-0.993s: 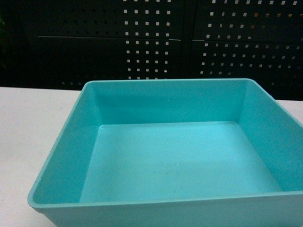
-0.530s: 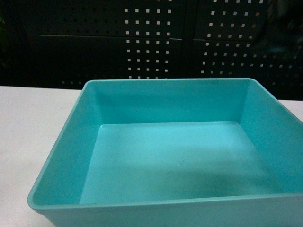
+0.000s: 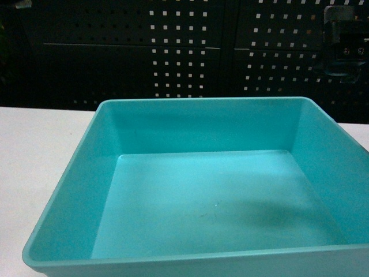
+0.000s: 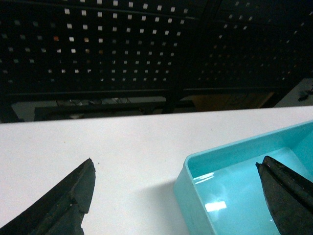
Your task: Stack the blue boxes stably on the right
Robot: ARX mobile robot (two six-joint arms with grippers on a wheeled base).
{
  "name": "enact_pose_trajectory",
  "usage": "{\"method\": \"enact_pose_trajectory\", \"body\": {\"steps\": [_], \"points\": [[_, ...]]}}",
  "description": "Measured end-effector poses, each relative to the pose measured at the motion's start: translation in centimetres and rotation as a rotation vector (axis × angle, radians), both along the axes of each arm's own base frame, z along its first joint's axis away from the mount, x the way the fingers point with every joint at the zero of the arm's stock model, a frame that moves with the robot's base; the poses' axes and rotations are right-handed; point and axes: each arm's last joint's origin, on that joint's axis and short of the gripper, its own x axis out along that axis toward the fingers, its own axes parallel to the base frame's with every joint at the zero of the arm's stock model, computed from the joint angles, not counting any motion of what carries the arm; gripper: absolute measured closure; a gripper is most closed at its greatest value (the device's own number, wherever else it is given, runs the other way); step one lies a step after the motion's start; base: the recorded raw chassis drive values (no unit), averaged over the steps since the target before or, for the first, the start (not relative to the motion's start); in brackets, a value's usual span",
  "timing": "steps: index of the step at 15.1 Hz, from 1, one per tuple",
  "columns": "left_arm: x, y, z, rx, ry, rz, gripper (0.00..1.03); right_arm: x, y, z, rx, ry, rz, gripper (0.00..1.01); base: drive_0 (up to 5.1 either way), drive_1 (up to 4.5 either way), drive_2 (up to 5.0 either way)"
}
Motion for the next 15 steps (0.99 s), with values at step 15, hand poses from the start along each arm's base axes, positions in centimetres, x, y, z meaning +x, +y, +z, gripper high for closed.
{"method": "enact_pose_trajectory", "body": {"steps": [15], "points": [[-0.2,0.0,0.3,0.002,-0.016,-0.001,0.05,4.7,1.7,-4.6,-0.032,0.579,-0.043,0.03,0.0,0.00,0.0]]}}
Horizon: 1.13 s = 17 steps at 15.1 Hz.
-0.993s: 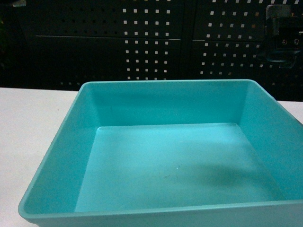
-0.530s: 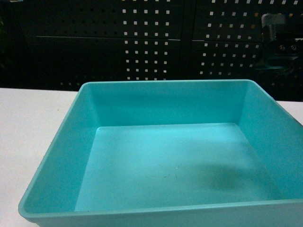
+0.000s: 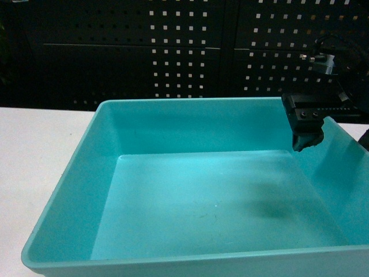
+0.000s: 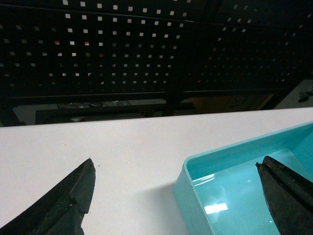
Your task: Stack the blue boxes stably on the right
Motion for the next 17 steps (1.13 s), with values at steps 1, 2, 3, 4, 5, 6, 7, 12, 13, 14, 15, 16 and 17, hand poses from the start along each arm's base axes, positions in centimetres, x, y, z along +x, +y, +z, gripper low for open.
{"method": "enact_pose_trajectory", "body": {"steps": [1,2,3,4,5,6,7,12,13,14,15,16,17], "points": [[0.0,0.0,0.0,0.000,0.001,0.000,0.05,-0.6,0.1,-1.6,0.016,0.020,-0.055,0.03,0.0,0.00,0.0],[0.0,0.0,0.0,0.000,0.001,0.001,0.05,-1.2,0.1,-2.8,0.011,0.035,-0.071,0.08,0.0,0.00,0.0],[0.0,0.0,0.0,0.000,0.000,0.001,0.05,-1.2,0.1,-3.0,0.005,0.035,-0.074,0.18,0.0,0.00,0.0],[0.0,0.0,0.0,0.000,0.000,0.000,0.05,-1.4,0.1,-3.2,0.005,0.039,-0.073,0.27,0.0,0.00,0.0],[0.0,0.0,0.0,0.000,0.000,0.000,0.05,-1.5,0.1,-3.5,0.003,0.043,-0.072,0.36,0.0,0.00,0.0],[0.0,0.0,0.0,0.000,0.000,0.000,0.05,-1.7,0.3,-3.7,0.001,0.053,-0.066,0.45,0.0,0.00,0.0],[0.0,0.0,0.0,0.000,0.000,0.001,0.05,-1.8,0.2,-3.8,0.001,0.055,-0.067,0.58,0.0,0.00,0.0],[0.0,0.0,0.0,0.000,0.000,0.001,0.05,-2.1,0.5,-3.8,0.003,0.077,-0.075,0.92,0.0,0.00,0.0],[0.0,0.0,0.0,0.000,0.000,0.000,0.05,-2.2,0.6,-3.7,0.000,0.079,-0.089,0.92,0.0,0.00,0.0],[0.0,0.0,0.0,0.000,0.001,0.000,0.05,-2.2,0.6,-3.7,0.000,0.084,-0.096,0.92,0.0,0.00,0.0],[0.0,0.0,0.0,0.000,0.001,0.001,0.05,-2.2,0.7,-3.5,0.001,0.088,-0.100,0.92,0.0,0.00,0.0],[0.0,0.0,0.0,0.000,0.000,0.001,0.05,-2.3,0.9,-3.5,-0.001,0.089,-0.095,0.92,0.0,0.00,0.0],[0.0,0.0,0.0,0.000,0.000,0.001,0.05,-2.3,1.1,-3.4,-0.005,0.085,-0.090,0.92,0.0,0.00,0.0]]}}
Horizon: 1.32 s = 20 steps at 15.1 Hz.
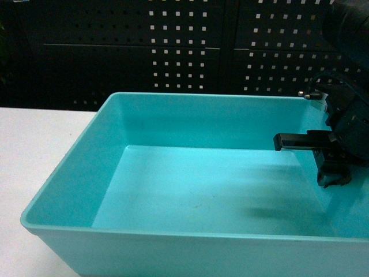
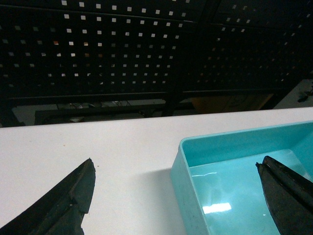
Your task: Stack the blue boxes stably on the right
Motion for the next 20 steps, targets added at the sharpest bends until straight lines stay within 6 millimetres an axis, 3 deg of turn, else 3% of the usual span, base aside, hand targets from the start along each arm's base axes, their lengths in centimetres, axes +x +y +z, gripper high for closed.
{"method": "enact_pose_trajectory", "body": {"steps": [2,4,15,17,20], "points": [[0.0,0.0,0.0,0.000,0.000,0.000,0.05,0.0,0.5,0.1,-0.001,-0.006,0.015,0.92,0.0,0.00,0.0],[0.0,0.0,0.0,0.000,0.000,0.000,0.05,-0.3,2.4,0.4,-0.004,-0.011,0.082,0.92,0.0,0.00,0.0],[0.0,0.0,0.0,0.000,0.000,0.000,0.05,-0.2,2.5,0.4,0.006,-0.029,0.084,0.93,0.0,0.00,0.0],[0.1,0.1,-0.3,0.002,0.067,0.014,0.05,-0.2,2.5,0.4,0.006,-0.029,0.084,0.93,0.0,0.00,0.0],[2.4,-0.1,-1.8,0.022,0.274,0.043,0.05,-0.2,2.5,0.3,0.005,-0.029,0.084,0.93,0.0,0.00,0.0]]}}
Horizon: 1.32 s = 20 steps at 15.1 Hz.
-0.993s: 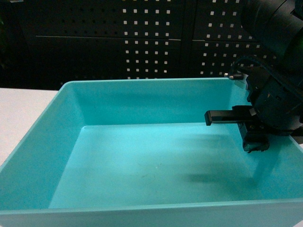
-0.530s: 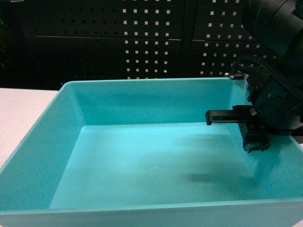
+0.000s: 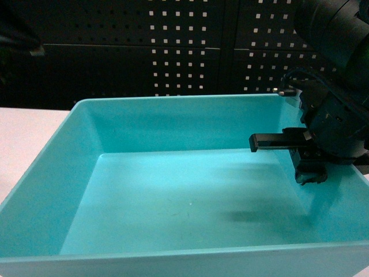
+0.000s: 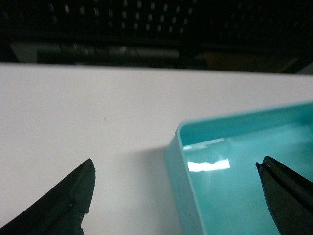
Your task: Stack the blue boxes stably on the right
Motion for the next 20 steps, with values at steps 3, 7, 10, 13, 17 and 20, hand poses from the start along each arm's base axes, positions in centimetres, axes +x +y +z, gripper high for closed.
{"method": "enact_pose_trajectory", "body": {"steps": [3,7,10,13,17,20], "points": [[0.8,-1.0,-2.1,0.006,0.205,-0.018,0.05,0.0,0.0,0.0,0.001,0.001,0.000,0.93,0.0,0.00,0.0],[1.3,-2.5,-2.3,0.012,0.349,-0.047,0.05,0.0,0.0,0.0,0.002,0.002,0.001,0.93,0.0,0.00,0.0],[1.0,-3.7,-2.6,0.050,0.382,-0.004,0.05,0.0,0.0,0.0,0.002,0.001,0.001,0.93,0.0,0.00,0.0],[0.8,-7.4,-8.2,0.100,0.539,0.094,0.05,0.0,0.0,0.0,0.002,0.002,0.001,0.93,0.0,0.00,0.0],[1.9,-6.9,-10.5,0.130,0.535,0.145,0.05,0.0,0.0,-0.1,0.002,0.003,0.001,0.93,0.0,0.00,0.0],[1.9,-6.9,-10.5,0.127,0.542,0.140,0.05,0.0,0.0,-0.1,0.002,0.002,0.000,0.93,0.0,0.00,0.0]]}}
